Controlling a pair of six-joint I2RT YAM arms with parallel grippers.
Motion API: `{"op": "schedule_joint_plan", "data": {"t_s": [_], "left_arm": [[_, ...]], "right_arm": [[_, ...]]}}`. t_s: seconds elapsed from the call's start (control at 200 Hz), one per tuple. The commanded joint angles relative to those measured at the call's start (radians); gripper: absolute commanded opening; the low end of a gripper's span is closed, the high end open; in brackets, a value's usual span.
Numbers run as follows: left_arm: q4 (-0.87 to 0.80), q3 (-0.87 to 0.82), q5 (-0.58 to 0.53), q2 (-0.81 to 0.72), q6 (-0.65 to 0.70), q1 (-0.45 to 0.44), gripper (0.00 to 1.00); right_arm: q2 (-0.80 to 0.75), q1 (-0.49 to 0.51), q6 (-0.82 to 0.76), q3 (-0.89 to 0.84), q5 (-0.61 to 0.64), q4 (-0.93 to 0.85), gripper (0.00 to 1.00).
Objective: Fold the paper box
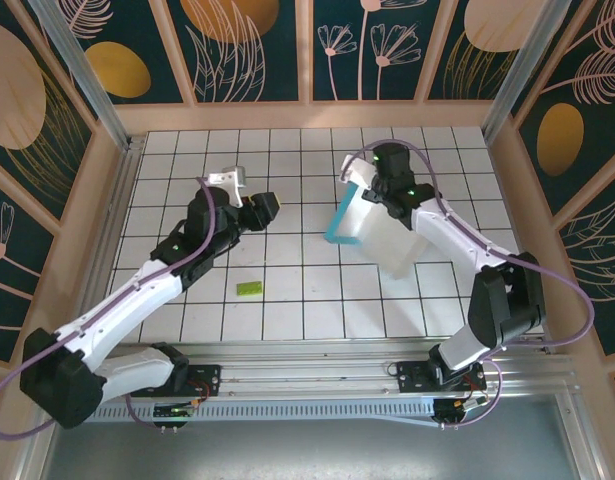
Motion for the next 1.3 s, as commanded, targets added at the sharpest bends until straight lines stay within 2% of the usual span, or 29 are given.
{"op": "schedule_joint_plan", "data": {"t_s": [0.0, 0.065, 0.175, 0.295, 0.405, 0.506, 0.596, 0.646, 0.711, 0.786, 0.836, 0.881, 0.941, 1.051, 1.091, 1.161, 1.216, 1.296], "left_arm": [[0.061, -0.030, -0.072, -0.032, 0.012, 0.001, 0.48], [0.092, -0.030, -0.043, -0.024, -0.003, 0.003, 0.48], [0.125, -0.042, 0.010, -0.012, -0.050, 0.001, 0.48], [0.172, -0.103, 0.030, -0.041, -0.099, 0.002, 0.48], [0.172, -0.153, -0.021, -0.078, -0.101, 0.003, 0.48], [0.144, -0.168, -0.087, -0.093, -0.081, 0.003, 0.47], [0.137, -0.160, -0.095, -0.088, -0.053, 0.003, 0.47], [0.126, -0.145, -0.081, -0.074, -0.022, 0.004, 0.47], [0.090, -0.106, -0.022, -0.041, 0.051, 0.004, 0.46], [0.017, -0.038, 0.065, 0.009, 0.146, 0.004, 0.46], [-0.032, 0.002, 0.115, 0.038, 0.195, 0.004, 0.47], [-0.069, 0.032, 0.166, 0.057, 0.245, 0.004, 0.46], [-0.119, 0.073, 0.242, 0.080, 0.303, 0.004, 0.46], [-0.203, 0.144, 0.379, 0.125, 0.384, 0.004, 0.46], [-0.226, 0.161, 0.426, 0.135, 0.402, 0.004, 0.46], [-0.240, 0.163, 0.509, 0.137, 0.429, 0.004, 0.46], [-0.233, 0.152, 0.612, 0.128, 0.462, 0.004, 0.47], [-0.213, 0.123, 0.747, 0.100, 0.514, 0.004, 0.60]], "right_arm": [[0.056, 0.054, -0.346, 0.123, 0.270, -0.474, 0.00], [0.073, 0.103, -0.357, 0.142, 0.247, -0.580, 0.00], [0.106, 0.209, -0.403, 0.065, 0.244, -0.583, 0.00], [0.193, 0.316, -0.421, 0.021, 0.232, -0.500, 0.18], [0.240, 0.397, -0.421, 0.015, 0.188, -0.386, 0.30], [0.233, 0.422, -0.372, 0.058, 0.170, -0.373, 0.36], [0.188, 0.434, -0.260, 0.082, 0.175, -0.393, 0.38], [0.146, 0.444, -0.123, 0.082, 0.174, -0.389, 0.38], [0.084, 0.461, 0.218, 0.082, 0.205, -0.334, 0.40], [0.001, 0.473, 0.845, 0.086, 0.319, -0.303, 0.45], [-0.057, 0.464, 1.356, 0.081, 0.395, -0.406, 0.53], [-0.117, 0.437, 1.689, 0.048, 0.320, -0.537, 0.53], [-0.212, 0.419, 1.993, -0.039, 0.233, -0.634, 0.53], [-0.418, 0.400, 2.298, -0.253, 0.095, -0.618, 0.54], [-0.486, 0.385, 2.361, -0.318, 0.063, -0.611, 0.54], [-0.577, 0.326, 2.421, -0.411, 0.019, -0.625, 0.55], [-0.622, 0.266, 2.409, -0.478, -0.025, -0.608, 0.56], [-0.642, 0.161, 2.346, -0.577, -0.108, -0.511, 0.59]]}}
